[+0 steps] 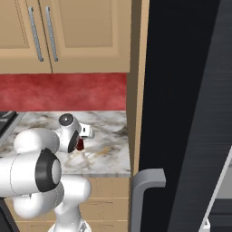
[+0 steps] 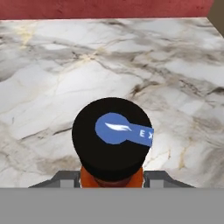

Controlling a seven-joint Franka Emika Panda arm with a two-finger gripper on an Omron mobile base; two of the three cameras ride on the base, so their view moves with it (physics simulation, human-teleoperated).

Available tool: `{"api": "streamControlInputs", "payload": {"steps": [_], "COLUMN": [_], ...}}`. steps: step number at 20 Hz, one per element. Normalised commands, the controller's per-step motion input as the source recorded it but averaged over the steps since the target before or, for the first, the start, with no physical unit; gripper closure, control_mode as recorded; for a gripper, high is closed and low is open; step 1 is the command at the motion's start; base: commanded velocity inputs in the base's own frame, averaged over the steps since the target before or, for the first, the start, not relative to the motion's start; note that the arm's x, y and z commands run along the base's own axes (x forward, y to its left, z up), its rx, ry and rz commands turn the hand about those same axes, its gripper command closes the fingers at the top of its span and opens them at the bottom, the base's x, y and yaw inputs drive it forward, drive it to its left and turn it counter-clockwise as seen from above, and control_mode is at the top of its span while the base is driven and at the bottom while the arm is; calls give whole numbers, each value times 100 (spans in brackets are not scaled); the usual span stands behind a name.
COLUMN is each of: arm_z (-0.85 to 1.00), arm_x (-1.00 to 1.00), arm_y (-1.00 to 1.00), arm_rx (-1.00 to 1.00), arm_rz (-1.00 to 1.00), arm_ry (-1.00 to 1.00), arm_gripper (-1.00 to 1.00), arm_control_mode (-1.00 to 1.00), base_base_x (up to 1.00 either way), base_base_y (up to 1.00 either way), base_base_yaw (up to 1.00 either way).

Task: Place the condiment bottle and mustard from the counter to the top shelf of the fridge. If the existing items in the fridge are on the top shelf, move them to other shelves.

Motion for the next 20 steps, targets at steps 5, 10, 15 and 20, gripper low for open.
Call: {"api": "streamControlInputs", "payload": {"steps": [5,10,15,20], "arm_z": [5,77,100,100], "arm_x": [-2,-80,-100,-100], "arm_y": [0,14,31,30], "arm_rx": [0,1,0,0], "arm_rz": [0,0,0,0], "arm_ry": [0,-3,-1,-1], "arm_gripper": [100,100,100,100], "arm_control_mode": [-100,-100,-100,-100], "base_base_x": [0,0,0,0], "base_base_y": [0,0,0,0], "base_base_yaw": [0,0,0,0]}}
